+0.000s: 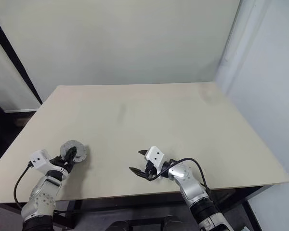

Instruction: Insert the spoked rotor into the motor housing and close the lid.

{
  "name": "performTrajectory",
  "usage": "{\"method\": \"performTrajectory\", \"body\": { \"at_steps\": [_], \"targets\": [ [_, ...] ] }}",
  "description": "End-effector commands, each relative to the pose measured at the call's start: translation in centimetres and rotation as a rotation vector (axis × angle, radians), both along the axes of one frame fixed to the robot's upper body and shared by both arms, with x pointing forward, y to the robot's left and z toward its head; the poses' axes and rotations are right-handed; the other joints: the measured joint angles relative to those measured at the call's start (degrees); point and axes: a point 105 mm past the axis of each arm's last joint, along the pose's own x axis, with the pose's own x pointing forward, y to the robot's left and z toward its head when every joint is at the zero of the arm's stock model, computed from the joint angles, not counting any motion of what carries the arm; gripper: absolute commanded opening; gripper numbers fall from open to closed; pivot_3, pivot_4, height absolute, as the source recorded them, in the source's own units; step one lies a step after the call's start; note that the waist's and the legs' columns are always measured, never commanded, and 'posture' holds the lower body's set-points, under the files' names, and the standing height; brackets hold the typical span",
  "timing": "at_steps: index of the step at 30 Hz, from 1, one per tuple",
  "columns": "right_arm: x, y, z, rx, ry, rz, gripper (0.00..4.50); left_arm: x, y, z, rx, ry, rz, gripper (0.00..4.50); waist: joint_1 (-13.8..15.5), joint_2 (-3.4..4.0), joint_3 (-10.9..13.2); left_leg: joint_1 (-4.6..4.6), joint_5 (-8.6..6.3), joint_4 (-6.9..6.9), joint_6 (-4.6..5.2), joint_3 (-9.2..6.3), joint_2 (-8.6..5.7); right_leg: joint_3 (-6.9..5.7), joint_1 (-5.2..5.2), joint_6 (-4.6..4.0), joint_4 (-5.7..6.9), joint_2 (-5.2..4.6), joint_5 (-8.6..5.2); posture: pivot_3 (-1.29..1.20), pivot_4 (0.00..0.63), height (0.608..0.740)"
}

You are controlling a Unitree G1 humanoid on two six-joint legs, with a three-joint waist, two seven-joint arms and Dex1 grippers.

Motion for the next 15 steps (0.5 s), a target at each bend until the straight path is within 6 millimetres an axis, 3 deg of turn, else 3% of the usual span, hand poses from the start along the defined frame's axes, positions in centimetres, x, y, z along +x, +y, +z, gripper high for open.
{"method": "performTrajectory", "body": {
  "at_steps": [1, 7, 15],
  "targets": [
    [0.3, 0.1, 0.9, 0.006, -0.054, 0.006, 4.05, 0.2, 0.8, 1.0, 0.092, -0.008, 0.014, 2.35, 0.0, 0.0, 0.0, 0.03, 0.0, 0.0, 0.0, 0.01, 0.0, 0.0, 0.03, 0.0, 0.0, 0.0, 0.0, 0.0, 0.0, 0.74],
    [0.3, 0.2, 0.7, -0.011, -0.061, 0.017, 4.05, -0.4, 2.6, 0.6, 0.2, 0.039, 0.12, 4.33, 0.17, -0.01, 0.0, 0.12, 0.0, 0.01, 0.0, 0.03, 0.03, 0.01, 0.09, 0.0, 0.03, 0.01, 0.0, 0.0, 0.0, 0.74],
    [0.7, 0.1, 0.6, -0.021, -0.066, 0.003, 4.05, -0.9, 3.5, 1.3, 0.344, 0.047, 0.162, 4.45, 0.56, -0.02, -0.01, 0.12, 0.0, 0.03, 0.0, 0.03, 0.01, 0.01, 0.12, 0.0, 0.03, 0.0, 0.0, 0.0, 0.0, 0.74]
  ]
}}
